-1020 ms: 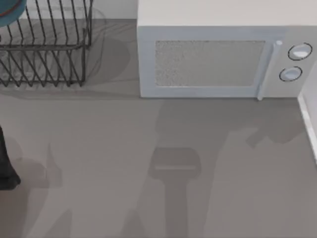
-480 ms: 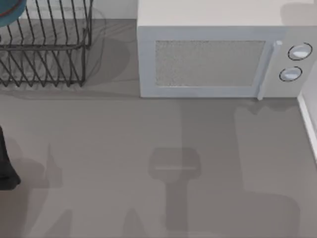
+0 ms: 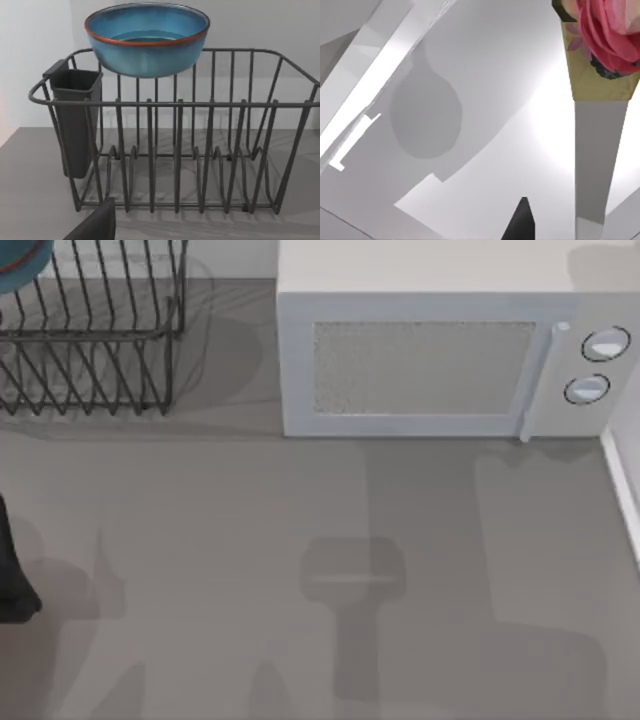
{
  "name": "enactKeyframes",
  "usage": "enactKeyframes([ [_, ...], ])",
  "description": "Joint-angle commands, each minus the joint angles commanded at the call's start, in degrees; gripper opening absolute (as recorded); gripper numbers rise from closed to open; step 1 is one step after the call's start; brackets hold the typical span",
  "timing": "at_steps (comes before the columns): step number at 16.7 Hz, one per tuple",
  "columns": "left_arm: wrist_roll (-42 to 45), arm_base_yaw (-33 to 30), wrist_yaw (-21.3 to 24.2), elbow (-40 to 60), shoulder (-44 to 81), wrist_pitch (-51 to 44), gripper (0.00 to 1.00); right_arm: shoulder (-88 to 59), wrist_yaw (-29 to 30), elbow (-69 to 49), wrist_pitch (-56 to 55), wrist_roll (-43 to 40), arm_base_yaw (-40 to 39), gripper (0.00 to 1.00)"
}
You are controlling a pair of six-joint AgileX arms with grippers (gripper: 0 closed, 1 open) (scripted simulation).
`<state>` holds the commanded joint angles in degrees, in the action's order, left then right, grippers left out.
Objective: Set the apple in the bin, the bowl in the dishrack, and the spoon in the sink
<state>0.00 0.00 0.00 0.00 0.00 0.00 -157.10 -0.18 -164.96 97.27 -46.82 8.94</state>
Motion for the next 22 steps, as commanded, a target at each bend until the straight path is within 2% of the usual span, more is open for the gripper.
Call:
enactKeyframes([
  [9,0.0,0.0,0.0,0.0,0.0,0.0,1.0,6.7,-0.1,22.9,-15.2,-0.1,-0.3,0.0],
  [15,0.0,0.0,0.0,0.0,0.0,0.0,1.0,7.5,-0.1,24.6,-16.8,0.0,-0.4,0.0],
  [22,0.0,0.0,0.0,0.0,0.0,0.0,1.0,7.5,-0.1,24.6,-16.8,0.0,-0.4,0.53],
])
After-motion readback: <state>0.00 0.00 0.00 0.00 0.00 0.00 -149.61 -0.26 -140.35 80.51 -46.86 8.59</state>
